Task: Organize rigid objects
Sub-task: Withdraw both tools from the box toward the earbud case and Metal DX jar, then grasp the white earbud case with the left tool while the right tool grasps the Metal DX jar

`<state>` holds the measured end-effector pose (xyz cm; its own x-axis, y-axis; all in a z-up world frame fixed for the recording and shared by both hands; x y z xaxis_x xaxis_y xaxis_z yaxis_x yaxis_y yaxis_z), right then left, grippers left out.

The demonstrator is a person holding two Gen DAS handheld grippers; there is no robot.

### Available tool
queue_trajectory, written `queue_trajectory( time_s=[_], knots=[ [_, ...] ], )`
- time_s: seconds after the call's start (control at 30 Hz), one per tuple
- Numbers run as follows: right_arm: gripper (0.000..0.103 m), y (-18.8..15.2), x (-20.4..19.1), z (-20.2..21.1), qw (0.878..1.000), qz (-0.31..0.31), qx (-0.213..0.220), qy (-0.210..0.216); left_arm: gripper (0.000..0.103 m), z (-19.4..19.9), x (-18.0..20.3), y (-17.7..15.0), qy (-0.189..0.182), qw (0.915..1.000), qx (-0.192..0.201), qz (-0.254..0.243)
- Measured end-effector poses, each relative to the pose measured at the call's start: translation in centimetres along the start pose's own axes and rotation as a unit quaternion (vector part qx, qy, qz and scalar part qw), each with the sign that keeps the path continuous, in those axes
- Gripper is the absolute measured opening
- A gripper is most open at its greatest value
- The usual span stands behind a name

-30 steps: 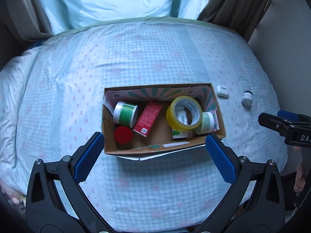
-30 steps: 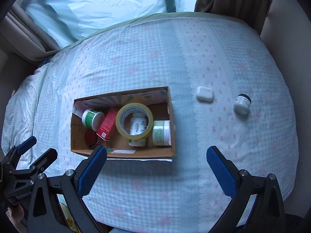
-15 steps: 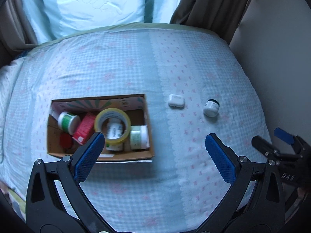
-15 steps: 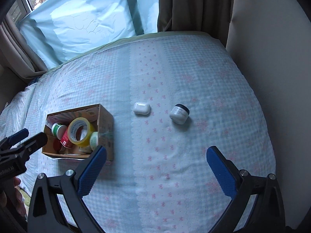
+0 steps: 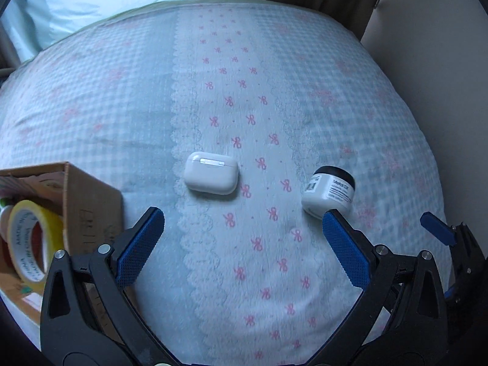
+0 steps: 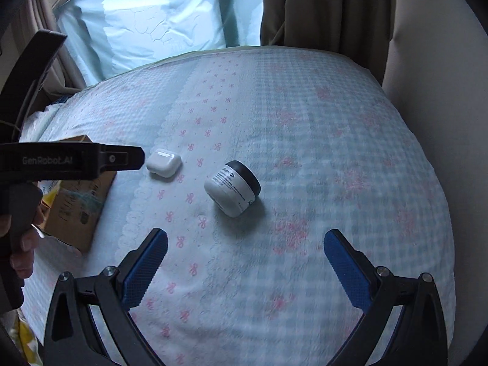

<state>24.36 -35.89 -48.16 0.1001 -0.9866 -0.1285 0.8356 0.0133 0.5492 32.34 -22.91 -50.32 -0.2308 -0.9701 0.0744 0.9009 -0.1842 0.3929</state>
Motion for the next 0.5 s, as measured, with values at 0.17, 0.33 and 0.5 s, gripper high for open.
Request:
queue_trajectory(
  time_s=[0.17,0.33,0.5],
  knots=[
    [0.102,0.1,0.2,-3.8,0.999,0.048,0.002,0.021,0.103,-3.7,-0.4,-0.3,0.029,0.9988,0.037,-0.014],
    [0.101,0.3,-0.7,-6.5,0.994,0.099,0.001,0.039,0.103,-6.5,-1.8,-0.7,0.039,0.9982,0.046,-0.008],
    [0.088,0.1,-1.4,-9.3,0.987,0.155,-0.013,0.046,0.103,-8.8,-3.0,-0.5,0.039,0.9982,0.044,0.005]
  ],
)
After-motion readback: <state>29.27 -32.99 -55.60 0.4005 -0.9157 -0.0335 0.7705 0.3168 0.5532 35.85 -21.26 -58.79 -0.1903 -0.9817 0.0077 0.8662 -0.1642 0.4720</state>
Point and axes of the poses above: each gripper's, at about its wrist camera, not at the fingertips, and z roughly against the way its jaws point, x to its right, y to its top, the point moved 9 cm from there along -z, roughly the way its jaws point, and after that the axes turned 4 degrees about y, right-handed, at the moved point
